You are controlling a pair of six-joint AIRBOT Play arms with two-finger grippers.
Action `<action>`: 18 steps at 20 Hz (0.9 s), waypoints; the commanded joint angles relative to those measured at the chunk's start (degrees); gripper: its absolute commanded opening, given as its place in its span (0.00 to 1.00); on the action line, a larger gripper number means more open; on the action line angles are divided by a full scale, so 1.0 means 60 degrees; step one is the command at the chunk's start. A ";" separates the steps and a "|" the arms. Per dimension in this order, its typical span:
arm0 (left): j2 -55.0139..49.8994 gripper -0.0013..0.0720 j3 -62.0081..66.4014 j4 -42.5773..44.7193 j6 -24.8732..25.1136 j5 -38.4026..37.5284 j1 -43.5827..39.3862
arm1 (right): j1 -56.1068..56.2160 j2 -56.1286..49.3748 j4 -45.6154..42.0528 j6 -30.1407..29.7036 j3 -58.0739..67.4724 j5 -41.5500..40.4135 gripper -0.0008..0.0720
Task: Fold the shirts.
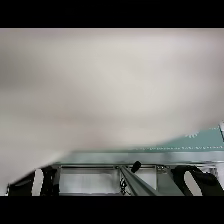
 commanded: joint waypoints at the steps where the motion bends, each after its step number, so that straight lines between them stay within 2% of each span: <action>1: 0.0044 0.04 0.0025 0.1672 -0.1767 -0.3260 0.0007 | 0.0004 -0.0131 -0.0823 -0.0073 0.0102 0.2463 0.05; 3: -0.0018 0.04 -0.0368 0.1650 -0.1861 -0.4306 0.0004 | 0.0004 -0.0656 -0.1213 -0.0375 0.0076 0.4393 0.05; 4: -0.0033 0.04 -0.0703 0.1650 -0.1865 -0.4645 0.0007 | 0.0004 -0.0954 -0.1213 -0.0364 -0.0040 0.4943 0.06; 7: -0.0047 0.04 -0.2481 0.1621 -0.1971 -0.5264 0.0007 | 0.0004 -0.1730 -0.0984 -0.0368 -0.0991 0.5100 0.05; 9: -0.0124 0.04 -0.3836 0.1275 -0.1963 -0.4940 0.0004 | 0.0004 -0.2412 -0.0976 -0.0375 -0.1989 0.5209 0.05; 11: -0.0430 0.04 -0.5096 0.0685 -0.1770 -0.4299 -0.0007 | 0.0004 -0.3202 -0.0627 -0.0372 -0.2987 0.4619 0.05; 13: -0.1169 0.05 -0.6098 -0.0120 -0.1231 -0.3723 -0.0007 | 0.0018 -0.4226 -0.0135 -0.0379 -0.3359 0.3799 0.05; 18: -0.4703 0.05 -0.6648 -0.1359 0.0153 -0.1843 -0.0007 | 0.0710 -0.6400 0.0025 0.0087 -0.3359 0.0882 0.06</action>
